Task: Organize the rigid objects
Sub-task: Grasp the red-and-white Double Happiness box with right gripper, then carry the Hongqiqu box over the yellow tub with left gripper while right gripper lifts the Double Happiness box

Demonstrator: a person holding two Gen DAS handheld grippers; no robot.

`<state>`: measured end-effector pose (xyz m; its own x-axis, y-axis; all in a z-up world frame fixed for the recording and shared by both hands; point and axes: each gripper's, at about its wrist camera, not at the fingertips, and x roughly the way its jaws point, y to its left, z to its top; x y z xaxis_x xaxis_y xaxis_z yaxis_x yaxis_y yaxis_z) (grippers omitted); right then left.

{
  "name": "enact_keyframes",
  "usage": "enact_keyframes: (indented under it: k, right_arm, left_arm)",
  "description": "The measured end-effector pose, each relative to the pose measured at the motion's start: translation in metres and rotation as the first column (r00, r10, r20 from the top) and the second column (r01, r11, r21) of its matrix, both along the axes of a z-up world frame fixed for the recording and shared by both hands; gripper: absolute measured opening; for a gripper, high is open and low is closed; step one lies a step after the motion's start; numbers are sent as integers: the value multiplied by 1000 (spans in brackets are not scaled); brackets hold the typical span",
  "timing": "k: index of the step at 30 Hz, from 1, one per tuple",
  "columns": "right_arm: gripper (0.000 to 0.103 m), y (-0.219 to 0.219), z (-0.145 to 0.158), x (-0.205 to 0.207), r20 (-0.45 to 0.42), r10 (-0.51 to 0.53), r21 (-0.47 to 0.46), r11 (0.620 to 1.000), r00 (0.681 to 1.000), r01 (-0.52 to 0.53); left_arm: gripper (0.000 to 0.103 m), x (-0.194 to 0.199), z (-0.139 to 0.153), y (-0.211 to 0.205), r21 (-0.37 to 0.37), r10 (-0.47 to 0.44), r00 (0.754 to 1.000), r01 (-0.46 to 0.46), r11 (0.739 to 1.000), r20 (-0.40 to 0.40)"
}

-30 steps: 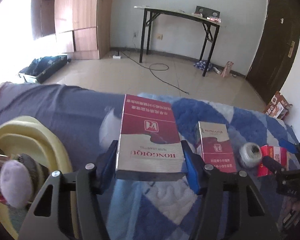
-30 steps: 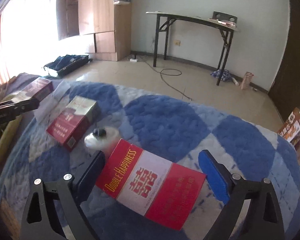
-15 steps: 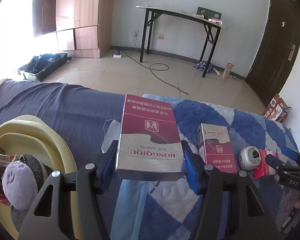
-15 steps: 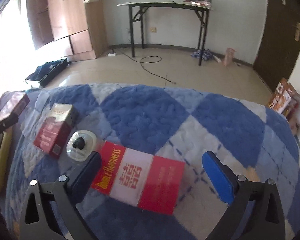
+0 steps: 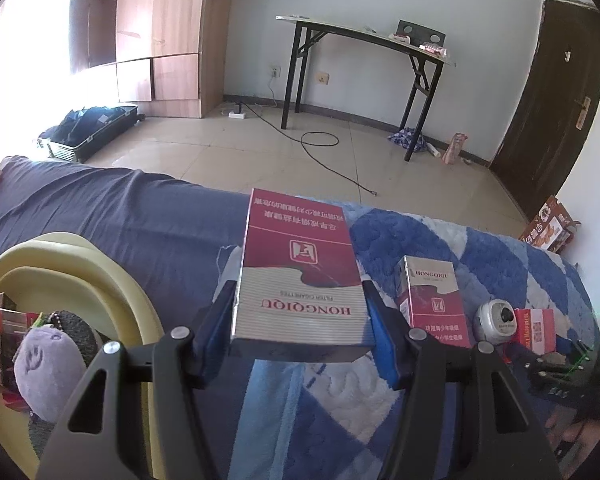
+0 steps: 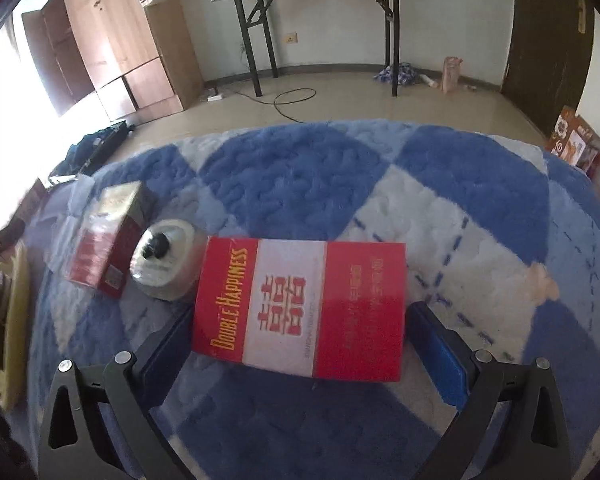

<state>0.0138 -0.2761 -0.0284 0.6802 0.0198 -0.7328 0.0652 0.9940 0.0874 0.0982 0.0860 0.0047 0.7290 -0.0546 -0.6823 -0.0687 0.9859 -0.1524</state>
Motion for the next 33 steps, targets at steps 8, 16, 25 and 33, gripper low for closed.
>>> enact_keyframes:
  k: [8,16,25,33]
  right_arm:
    - [95,15,-6,-1,43,52,-128,991,998,-46]
    - [94,-5,6,-6,56,164,-84,984,985,-159]
    - [94,6,69,-52,277,338,-41,939,899,-341]
    - [94,176,79,-100,212,759,-189,649,615,-737]
  left_arm:
    - [61,-4,8,1,9,-5,1000,5,1000,14]
    - [61,-35,42,19,16,-2,997,1,1000,77]
    - [61,-174,85,111,86,111,981,-125,988,157]
    - [61,-212,42,179,117,259,965,-261,958,29]
